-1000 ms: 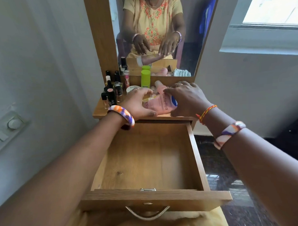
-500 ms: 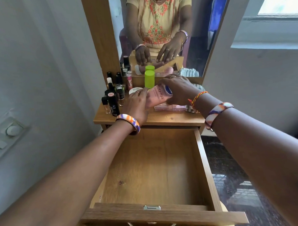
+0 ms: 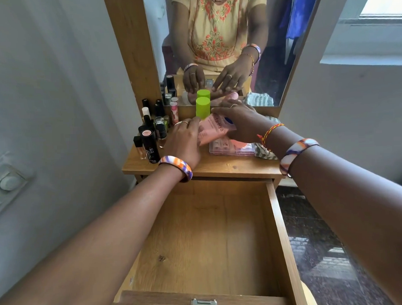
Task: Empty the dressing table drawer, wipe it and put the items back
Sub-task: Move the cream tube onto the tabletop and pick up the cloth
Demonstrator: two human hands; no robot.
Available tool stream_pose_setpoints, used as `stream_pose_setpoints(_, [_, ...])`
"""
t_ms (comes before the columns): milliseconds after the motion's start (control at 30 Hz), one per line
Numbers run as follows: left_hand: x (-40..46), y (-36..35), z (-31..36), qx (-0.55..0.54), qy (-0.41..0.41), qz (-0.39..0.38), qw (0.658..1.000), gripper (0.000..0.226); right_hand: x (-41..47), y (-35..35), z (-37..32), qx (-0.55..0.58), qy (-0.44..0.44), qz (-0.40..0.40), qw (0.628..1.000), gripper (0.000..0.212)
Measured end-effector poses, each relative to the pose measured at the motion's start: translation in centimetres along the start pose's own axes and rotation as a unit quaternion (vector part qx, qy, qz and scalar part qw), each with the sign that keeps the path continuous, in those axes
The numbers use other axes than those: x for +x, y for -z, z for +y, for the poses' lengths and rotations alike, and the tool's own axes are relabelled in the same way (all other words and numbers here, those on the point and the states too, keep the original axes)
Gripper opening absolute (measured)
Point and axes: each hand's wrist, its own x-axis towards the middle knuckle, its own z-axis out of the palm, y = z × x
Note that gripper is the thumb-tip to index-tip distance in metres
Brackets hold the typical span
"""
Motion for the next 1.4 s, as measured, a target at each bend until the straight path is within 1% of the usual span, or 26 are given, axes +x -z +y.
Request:
stream_pose_setpoints(167, [0.4,-0.1,0.0,0.007,-0.002,0.000,1.000,0.056,0.6,-0.5,0.2,-0.009,0.019,0.016,1.000,0.058])
stream_pose_setpoints(267, [0.5,-0.3,-0.1,0.011,-0.007,0.004,1.000,0.056,0.9,-1.3,0.4,-0.005,0.018,0.020,1.000,0.059])
stream_pose_setpoints(400, [0.5,-0.4,-0.3,0.017,-0.015,0.006,1.000,0.054,0.7,-1.9,0.4,0.000,0.005,0.006,1.000,0.059])
stream_pose_setpoints(500, [0.3,-0.5,-0.4,0.023,-0.021,0.000,1.000,0.055,0.3,-1.9,0.3,0.006,0.002,0.006,1.000,0.062])
stream_pose_setpoints(633, [-0.1,-0.8,-0.1,0.045,-0.024,0.001,0.999,0.061,-0.2,-1.6,0.2,0.014,0.004,0.010,1.000,0.071])
stream_pose_setpoints(700, [-0.2,-0.8,0.2,0.057,-0.034,0.011,0.998,0.064,-0.7,-1.5,0.1,0.030,0.016,0.042,0.999,0.072])
stream_pose_setpoints(800, [-0.5,-0.9,1.0,0.065,-0.063,0.031,0.995,0.066,-2.2,-1.3,0.2,0.087,0.020,0.140,0.986,0.061])
stream_pose_setpoints(867, [-0.8,-1.0,1.6,0.068,-0.087,0.054,0.992,0.062,-3.6,-1.6,0.7,0.110,-0.023,0.194,0.974,0.055])
stream_pose_setpoints(967, [-1.3,-1.5,2.3,0.061,-0.164,0.101,0.979,0.058,-5.8,-2.9,1.8,0.101,-0.128,0.222,0.961,0.051])
stream_pose_setpoints(1000, [-1.5,-1.7,2.4,0.067,-0.188,0.108,0.974,0.059,-6.5,-3.3,2.1,0.084,-0.165,0.211,0.960,0.050])
stream_pose_setpoints(1033, [-1.8,-1.8,2.7,0.067,-0.207,0.106,0.970,0.061,-7.3,-3.7,2.4,0.066,-0.200,0.182,0.960,0.050])
stream_pose_setpoints(1100, [-2.6,-1.8,3.2,0.057,-0.231,0.104,0.966,0.064,-8.5,-4.4,2.9,0.061,-0.257,0.093,0.960,0.052])
stream_pose_setpoints(1133, [-3.0,-1.9,3.4,0.053,-0.238,0.101,0.965,0.066,-9.0,-4.6,3.0,0.078,-0.273,0.057,0.957,0.053])
stream_pose_setpoints(1167, [-3.4,-1.9,3.5,0.051,-0.243,0.098,0.964,0.066,-9.4,-4.8,3.1,0.099,-0.280,0.038,0.954,0.052])
stream_pose_setpoints(1200, [-3.8,-2.0,3.6,0.050,-0.248,0.097,0.963,0.067,-9.6,-5.0,3.2,0.115,-0.279,0.037,0.953,0.051])
stream_pose_setpoints(1300, [-4.8,-2.1,3.5,0.044,-0.256,0.097,0.961,0.068,-9.9,-4.9,3.0,0.135,-0.271,0.071,0.950,0.046])
stream_pose_setpoints(1400, [-5.9,-2.0,3.4,0.041,-0.255,0.098,0.961,0.066,-10.3,-4.4,2.7,0.162,-0.303,0.117,0.932,0.041])
